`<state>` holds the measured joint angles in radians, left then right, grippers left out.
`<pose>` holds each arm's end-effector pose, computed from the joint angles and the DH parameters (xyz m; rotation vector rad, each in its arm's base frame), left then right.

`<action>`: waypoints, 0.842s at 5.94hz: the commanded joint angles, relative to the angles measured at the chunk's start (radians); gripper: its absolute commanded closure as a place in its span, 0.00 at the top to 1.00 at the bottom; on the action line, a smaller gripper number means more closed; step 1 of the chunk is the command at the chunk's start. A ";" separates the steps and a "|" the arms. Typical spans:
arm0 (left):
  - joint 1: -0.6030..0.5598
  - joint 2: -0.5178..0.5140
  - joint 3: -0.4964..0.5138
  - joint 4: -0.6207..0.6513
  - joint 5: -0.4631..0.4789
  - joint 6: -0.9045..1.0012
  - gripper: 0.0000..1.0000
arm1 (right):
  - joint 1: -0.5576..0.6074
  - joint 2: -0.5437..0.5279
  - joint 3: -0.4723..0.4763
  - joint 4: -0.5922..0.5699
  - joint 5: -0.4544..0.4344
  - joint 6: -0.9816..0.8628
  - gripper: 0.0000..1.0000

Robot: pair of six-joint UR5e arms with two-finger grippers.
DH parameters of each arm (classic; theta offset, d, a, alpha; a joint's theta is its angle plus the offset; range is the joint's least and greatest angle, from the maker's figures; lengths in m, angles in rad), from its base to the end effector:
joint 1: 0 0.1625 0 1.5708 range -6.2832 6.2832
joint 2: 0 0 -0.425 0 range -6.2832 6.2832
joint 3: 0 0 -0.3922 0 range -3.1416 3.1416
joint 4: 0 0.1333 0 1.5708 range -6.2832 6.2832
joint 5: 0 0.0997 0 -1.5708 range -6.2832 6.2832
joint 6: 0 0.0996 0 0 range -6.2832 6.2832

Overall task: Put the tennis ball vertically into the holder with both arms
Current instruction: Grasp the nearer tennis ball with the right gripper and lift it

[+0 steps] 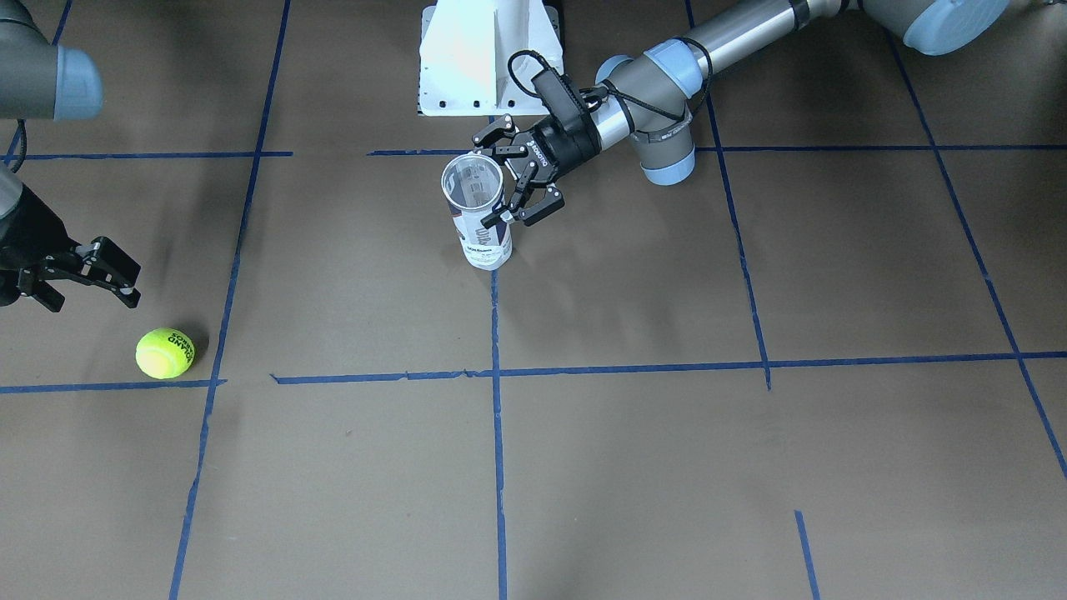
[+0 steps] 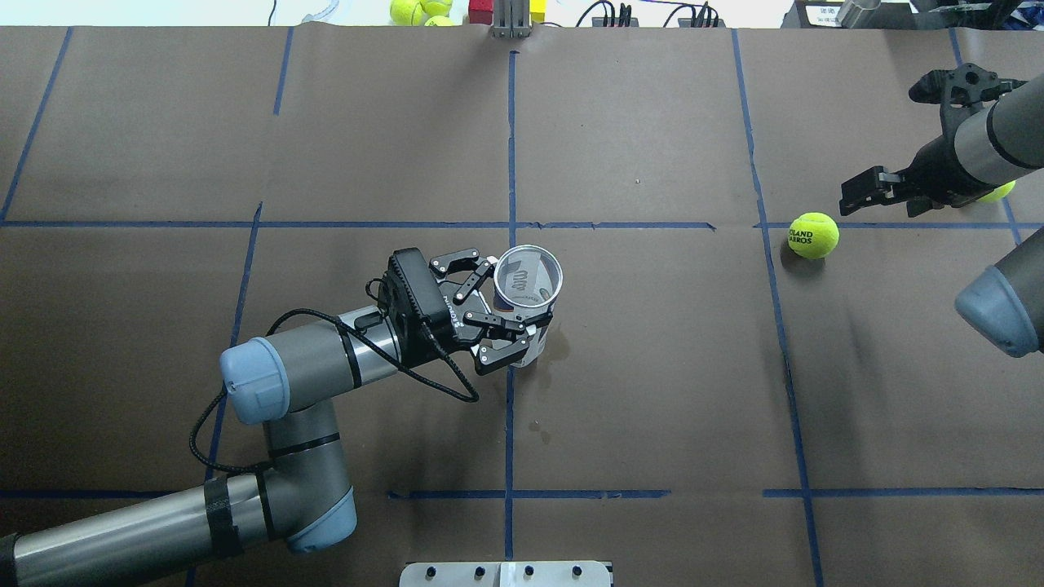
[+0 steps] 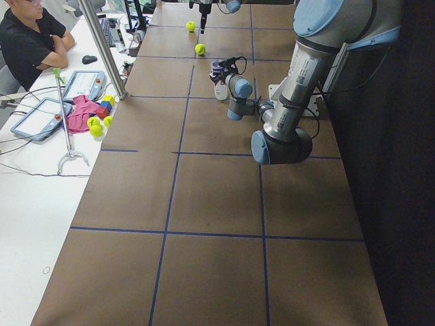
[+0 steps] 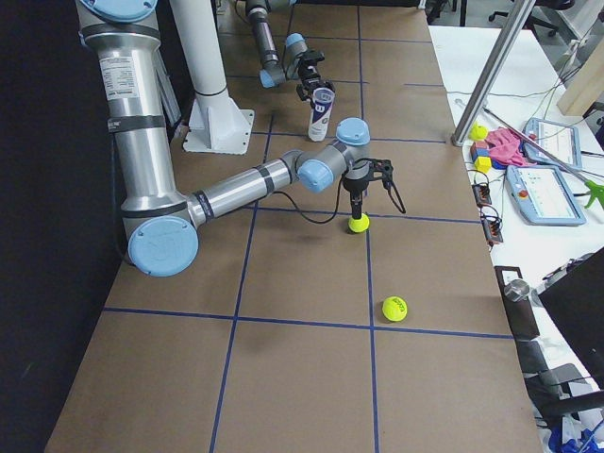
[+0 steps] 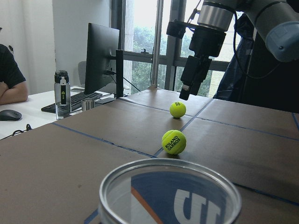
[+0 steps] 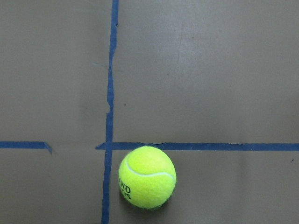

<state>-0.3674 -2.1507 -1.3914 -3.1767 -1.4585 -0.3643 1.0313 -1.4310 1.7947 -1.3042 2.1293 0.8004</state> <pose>0.5470 -0.3653 0.2330 1.4873 1.3800 0.4225 -0.2166 -0.5185 0.4533 0.1457 -0.8031 0.0703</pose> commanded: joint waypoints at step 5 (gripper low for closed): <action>0.001 0.000 -0.008 -0.003 0.001 -0.001 0.75 | -0.123 0.119 -0.240 0.000 -0.080 -0.018 0.98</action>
<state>-0.3666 -2.1506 -1.3984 -3.1789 -1.4583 -0.3651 0.9360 -1.3215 1.5857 -1.3029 2.0709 0.7834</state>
